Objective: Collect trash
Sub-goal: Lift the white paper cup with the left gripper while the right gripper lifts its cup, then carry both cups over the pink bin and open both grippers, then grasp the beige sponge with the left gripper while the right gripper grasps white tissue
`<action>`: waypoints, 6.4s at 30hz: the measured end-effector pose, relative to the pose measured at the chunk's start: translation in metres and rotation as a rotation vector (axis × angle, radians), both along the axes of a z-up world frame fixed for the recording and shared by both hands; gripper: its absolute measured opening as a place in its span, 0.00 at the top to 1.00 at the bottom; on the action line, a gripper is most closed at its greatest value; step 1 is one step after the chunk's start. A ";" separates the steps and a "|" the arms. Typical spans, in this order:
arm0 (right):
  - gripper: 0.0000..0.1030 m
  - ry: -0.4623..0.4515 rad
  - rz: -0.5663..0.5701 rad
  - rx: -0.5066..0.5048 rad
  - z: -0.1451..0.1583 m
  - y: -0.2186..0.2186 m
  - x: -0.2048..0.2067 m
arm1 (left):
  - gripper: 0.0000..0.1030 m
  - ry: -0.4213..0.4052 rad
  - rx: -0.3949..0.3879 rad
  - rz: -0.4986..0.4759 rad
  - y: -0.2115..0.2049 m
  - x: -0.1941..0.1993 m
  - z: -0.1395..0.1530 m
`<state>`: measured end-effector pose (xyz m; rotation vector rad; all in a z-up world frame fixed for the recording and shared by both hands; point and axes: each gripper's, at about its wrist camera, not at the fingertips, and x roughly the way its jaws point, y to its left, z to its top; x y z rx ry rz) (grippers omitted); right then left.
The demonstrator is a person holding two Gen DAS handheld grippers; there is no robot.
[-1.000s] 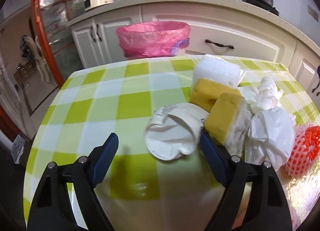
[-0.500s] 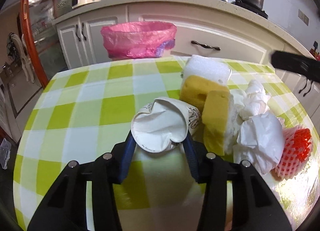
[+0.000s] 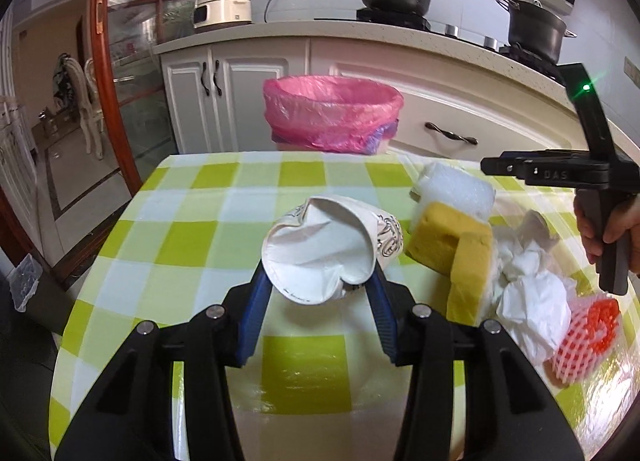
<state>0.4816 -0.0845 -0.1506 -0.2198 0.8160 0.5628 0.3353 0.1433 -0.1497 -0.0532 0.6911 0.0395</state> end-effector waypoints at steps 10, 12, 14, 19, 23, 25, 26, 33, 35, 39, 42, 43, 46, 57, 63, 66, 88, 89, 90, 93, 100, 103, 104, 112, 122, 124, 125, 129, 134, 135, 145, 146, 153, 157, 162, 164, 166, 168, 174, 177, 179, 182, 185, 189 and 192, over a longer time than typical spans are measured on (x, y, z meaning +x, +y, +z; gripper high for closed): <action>0.42 0.081 0.099 0.030 -0.017 0.027 0.010 | 0.55 -0.016 0.009 -0.009 -0.007 0.000 0.003; 0.45 0.042 0.061 0.019 -0.011 0.023 0.014 | 0.55 -0.017 0.012 -0.007 -0.006 -0.001 0.004; 0.46 0.032 0.050 0.074 0.001 0.017 0.018 | 0.55 -0.022 0.011 -0.001 -0.003 -0.002 0.005; 0.46 0.057 0.110 -0.032 -0.015 0.037 0.019 | 0.55 -0.028 0.001 0.027 0.003 -0.004 0.003; 0.47 0.088 0.090 0.016 -0.025 0.035 0.018 | 0.55 -0.037 -0.006 0.041 0.006 -0.005 0.004; 0.47 0.078 0.087 0.011 -0.024 0.036 0.017 | 0.55 -0.040 -0.006 0.041 0.006 -0.005 0.004; 0.51 0.050 0.071 -0.004 -0.021 0.035 0.016 | 0.55 -0.042 -0.004 0.040 0.005 -0.005 0.005; 0.52 0.061 0.081 -0.049 -0.028 0.037 0.017 | 0.55 -0.059 -0.008 0.055 0.004 -0.003 0.007; 0.53 0.071 0.103 -0.058 -0.036 0.042 0.008 | 0.55 -0.056 -0.008 0.053 0.003 -0.001 0.005; 0.52 0.039 0.107 -0.084 -0.038 0.049 0.001 | 0.55 -0.054 -0.003 0.051 0.002 0.000 0.004; 0.58 0.022 0.109 -0.099 -0.037 0.050 0.000 | 0.55 -0.049 -0.004 0.062 0.002 0.002 0.003; 0.65 0.017 0.115 -0.096 -0.035 0.050 -0.002 | 0.55 -0.048 -0.003 0.068 0.001 0.003 0.003; 0.73 -0.024 0.106 -0.079 -0.022 0.045 -0.014 | 0.55 -0.058 0.009 0.078 0.000 0.002 0.006; 0.73 -0.188 0.088 0.058 0.069 0.013 -0.111 | 0.55 -0.180 0.061 0.061 -0.031 -0.034 0.060; 0.73 -0.280 0.011 0.148 0.101 -0.003 -0.171 | 0.55 -0.243 0.057 0.090 -0.055 -0.065 0.086; 0.73 -0.291 -0.028 0.223 0.112 -0.015 -0.192 | 0.55 -0.259 0.051 0.088 -0.063 -0.079 0.096; 0.73 -0.396 -0.036 0.306 0.161 -0.005 -0.174 | 0.55 -0.386 0.028 0.042 -0.054 -0.064 0.167; 0.73 -0.396 -0.037 0.306 0.162 -0.003 -0.165 | 0.55 -0.387 0.029 0.046 -0.051 -0.057 0.168; 0.73 -0.394 -0.036 0.305 0.162 -0.002 -0.159 | 0.55 -0.387 0.026 0.048 -0.049 -0.051 0.168; 0.73 -0.381 -0.036 0.306 0.160 0.003 -0.132 | 0.55 -0.373 -0.001 0.055 -0.038 -0.022 0.165; 0.73 -0.339 -0.027 0.305 0.148 0.020 -0.050 | 0.55 -0.333 -0.041 0.054 -0.016 0.058 0.152; 0.73 -0.307 -0.027 0.296 0.138 0.030 -0.007 | 0.55 -0.312 -0.051 0.060 -0.005 0.101 0.145; 0.73 -0.297 -0.025 0.296 0.135 0.032 0.004 | 0.55 -0.306 -0.059 0.058 -0.001 0.115 0.143; 0.73 -0.230 -0.034 0.318 0.106 0.056 0.108 | 0.55 -0.282 -0.095 0.066 0.025 0.227 0.130; 0.69 -0.162 -0.038 0.346 0.056 0.074 0.197 | 0.54 -0.223 -0.060 0.062 0.040 0.328 0.075; 0.63 -0.151 -0.042 0.352 0.046 0.074 0.208 | 0.44 -0.215 -0.042 0.068 0.042 0.339 0.066; 0.62 -0.150 -0.050 0.351 0.041 0.073 0.213 | 0.44 -0.213 -0.032 0.075 0.043 0.342 0.060; 0.62 -0.147 -0.057 0.353 0.033 0.063 0.215 | 0.44 -0.216 -0.021 0.088 0.048 0.340 0.052; 0.62 -0.153 -0.058 0.345 0.045 0.043 0.186 | 0.41 -0.237 0.010 0.100 0.043 0.301 0.061; 0.62 -0.159 -0.056 0.340 0.052 0.037 0.173 | 0.33 -0.250 0.028 0.107 0.039 0.284 0.066; 0.36 -0.221 -0.082 0.329 0.105 -0.024 0.006 | 0.05 -0.337 0.083 0.122 0.001 0.120 0.120; 0.31 -0.227 -0.091 0.329 0.108 -0.030 -0.013 | 0.05 -0.338 0.098 0.123 -0.004 0.104 0.122; 0.24 -0.224 -0.109 0.324 0.106 -0.047 -0.115 | 0.05 -0.320 0.108 0.128 -0.021 0.005 0.116; 0.23 -0.199 -0.131 0.318 0.093 -0.050 -0.153 | 0.05 -0.326 0.050 0.159 -0.021 -0.039 0.104; 0.22 -0.179 -0.180 0.316 0.075 -0.054 -0.191 | 0.05 -0.340 0.013 0.214 -0.020 -0.079 0.087; 0.22 -0.159 -0.191 0.315 0.065 -0.056 -0.199 | 0.05 -0.302 0.022 0.192 -0.022 -0.081 0.077; 0.22 -0.134 -0.202 0.314 0.055 -0.057 -0.206 | 0.05 -0.276 0.061 0.181 -0.027 -0.078 0.069; 0.22 -0.124 -0.206 0.309 0.048 -0.058 -0.209 | 0.05 -0.214 0.059 0.143 -0.030 -0.068 0.053; 0.22 -0.112 -0.210 0.306 0.041 -0.062 -0.205 | 0.20 -0.039 0.026 0.092 -0.038 -0.035 0.008; 0.22 -0.105 -0.209 0.310 0.038 -0.063 -0.198 | 0.22 0.002 0.017 0.068 -0.043 -0.024 -0.005; 0.22 -0.101 -0.203 0.310 0.036 -0.062 -0.193 | 0.22 0.022 0.013 0.041 -0.047 -0.016 -0.011; 0.22 -0.100 -0.191 0.308 0.035 -0.059 -0.182 | 0.22 0.040 0.008 0.008 -0.058 -0.006 -0.017; 0.22 -0.105 -0.183 0.303 0.033 -0.060 -0.174 | 0.22 0.074 -0.004 -0.014 -0.066 0.003 -0.025; 0.22 -0.109 -0.182 0.261 0.027 -0.066 -0.165 | 0.22 0.113 -0.010 -0.018 -0.072 0.016 -0.034; 0.22 -0.096 -0.185 0.236 0.020 -0.073 -0.155 | 0.25 0.158 -0.043 -0.014 -0.070 0.025 -0.042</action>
